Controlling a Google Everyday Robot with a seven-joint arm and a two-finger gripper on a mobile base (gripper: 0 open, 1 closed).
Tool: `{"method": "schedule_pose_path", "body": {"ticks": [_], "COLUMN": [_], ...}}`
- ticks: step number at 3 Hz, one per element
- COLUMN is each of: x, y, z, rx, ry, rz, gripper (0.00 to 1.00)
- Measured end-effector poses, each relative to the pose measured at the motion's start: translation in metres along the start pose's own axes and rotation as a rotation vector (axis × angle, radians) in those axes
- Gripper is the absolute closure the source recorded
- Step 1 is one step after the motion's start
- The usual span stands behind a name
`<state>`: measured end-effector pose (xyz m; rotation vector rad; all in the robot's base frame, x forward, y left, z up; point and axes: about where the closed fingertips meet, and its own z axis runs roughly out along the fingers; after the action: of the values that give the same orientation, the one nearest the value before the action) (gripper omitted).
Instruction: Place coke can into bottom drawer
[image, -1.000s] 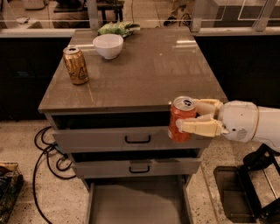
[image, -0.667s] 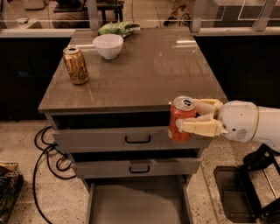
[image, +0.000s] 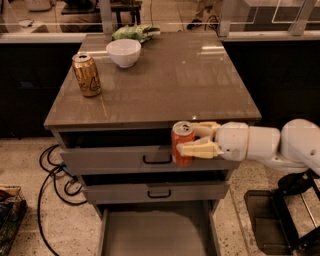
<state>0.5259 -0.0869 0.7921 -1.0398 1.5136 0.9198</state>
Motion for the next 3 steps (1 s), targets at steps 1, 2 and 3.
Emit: {"method": "schedule_pose_path", "body": {"ticks": [1, 2, 3], "x": [0.041, 0.054, 0.058], "y": [-0.010, 0.012, 0.046], "z": [0.029, 0.024, 0.006], "rx": [-0.051, -0.131, -0.200], "ry": [0.003, -0.031, -0.052], "rz": [0.005, 0.000, 0.002], "gripper": [1.00, 1.00, 1.00]}}
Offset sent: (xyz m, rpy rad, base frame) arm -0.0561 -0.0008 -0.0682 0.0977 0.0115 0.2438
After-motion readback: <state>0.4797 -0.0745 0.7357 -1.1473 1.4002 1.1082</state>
